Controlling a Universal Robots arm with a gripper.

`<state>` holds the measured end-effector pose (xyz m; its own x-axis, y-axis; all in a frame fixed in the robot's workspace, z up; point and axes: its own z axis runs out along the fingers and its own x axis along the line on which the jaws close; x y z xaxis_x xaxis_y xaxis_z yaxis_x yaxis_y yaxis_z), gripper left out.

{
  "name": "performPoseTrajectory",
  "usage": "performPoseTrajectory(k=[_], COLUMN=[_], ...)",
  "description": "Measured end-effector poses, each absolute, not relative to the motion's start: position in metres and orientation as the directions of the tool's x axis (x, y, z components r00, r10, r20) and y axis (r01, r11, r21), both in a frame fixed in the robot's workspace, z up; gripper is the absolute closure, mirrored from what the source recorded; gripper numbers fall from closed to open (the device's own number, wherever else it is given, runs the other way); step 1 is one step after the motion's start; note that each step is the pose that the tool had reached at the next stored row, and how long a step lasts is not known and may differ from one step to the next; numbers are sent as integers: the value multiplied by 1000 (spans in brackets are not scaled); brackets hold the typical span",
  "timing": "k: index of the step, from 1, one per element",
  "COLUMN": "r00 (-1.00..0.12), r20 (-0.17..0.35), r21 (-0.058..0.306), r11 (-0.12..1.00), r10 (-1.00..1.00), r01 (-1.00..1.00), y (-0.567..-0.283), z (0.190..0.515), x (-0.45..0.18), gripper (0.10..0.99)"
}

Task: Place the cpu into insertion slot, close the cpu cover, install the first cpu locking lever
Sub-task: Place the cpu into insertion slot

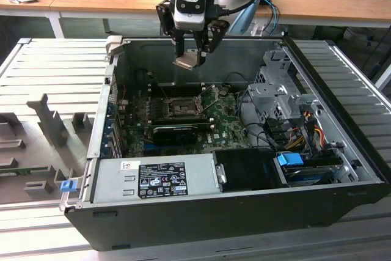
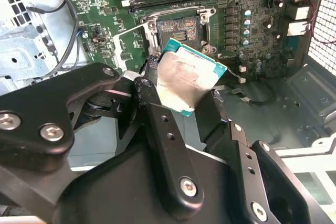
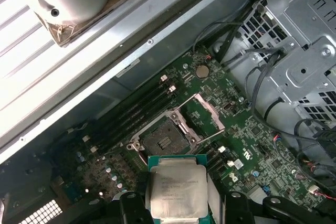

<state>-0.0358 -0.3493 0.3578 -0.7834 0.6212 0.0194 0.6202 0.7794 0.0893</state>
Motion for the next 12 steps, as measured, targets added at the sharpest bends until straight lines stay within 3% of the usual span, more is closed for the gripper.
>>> performPoseTrajectory(k=[12], r00=[-751], r20=[19], r21=[89], r11=[747], r10=[660], r01=[659], y=[-349], z=[357], x=[-36], gripper=[557])
